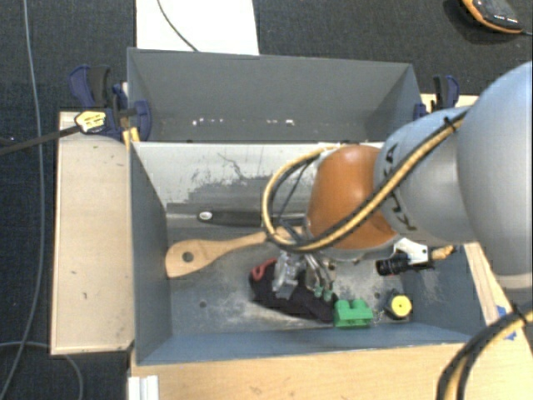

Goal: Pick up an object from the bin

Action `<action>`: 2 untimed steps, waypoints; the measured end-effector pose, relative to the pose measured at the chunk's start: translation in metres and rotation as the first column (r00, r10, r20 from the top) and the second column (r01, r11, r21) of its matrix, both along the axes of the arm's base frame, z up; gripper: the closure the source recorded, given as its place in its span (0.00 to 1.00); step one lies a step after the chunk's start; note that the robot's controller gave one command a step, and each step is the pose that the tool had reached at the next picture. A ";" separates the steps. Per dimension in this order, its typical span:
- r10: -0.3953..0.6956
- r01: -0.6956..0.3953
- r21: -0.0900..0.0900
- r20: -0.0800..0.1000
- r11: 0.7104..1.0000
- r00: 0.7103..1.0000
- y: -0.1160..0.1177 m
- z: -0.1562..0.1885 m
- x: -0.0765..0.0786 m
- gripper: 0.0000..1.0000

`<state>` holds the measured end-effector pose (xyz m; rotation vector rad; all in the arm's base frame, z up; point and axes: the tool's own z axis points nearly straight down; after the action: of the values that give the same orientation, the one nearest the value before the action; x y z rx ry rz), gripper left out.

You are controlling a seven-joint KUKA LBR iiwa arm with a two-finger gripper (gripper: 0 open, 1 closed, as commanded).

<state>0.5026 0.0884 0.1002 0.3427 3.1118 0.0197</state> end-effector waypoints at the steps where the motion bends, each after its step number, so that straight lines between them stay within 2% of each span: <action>1: -0.001 0.001 0.000 0.000 1.000 1.000 0.000 0.000 0.000 1.00; 2: 0.003 -0.003 -0.002 -0.008 1.000 1.000 0.001 0.015 -0.004 1.00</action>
Offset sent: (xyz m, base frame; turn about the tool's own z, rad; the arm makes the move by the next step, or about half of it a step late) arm -0.0144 0.0236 0.1857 -0.0278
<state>0.4984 0.0898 0.1156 0.3385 3.1200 0.0151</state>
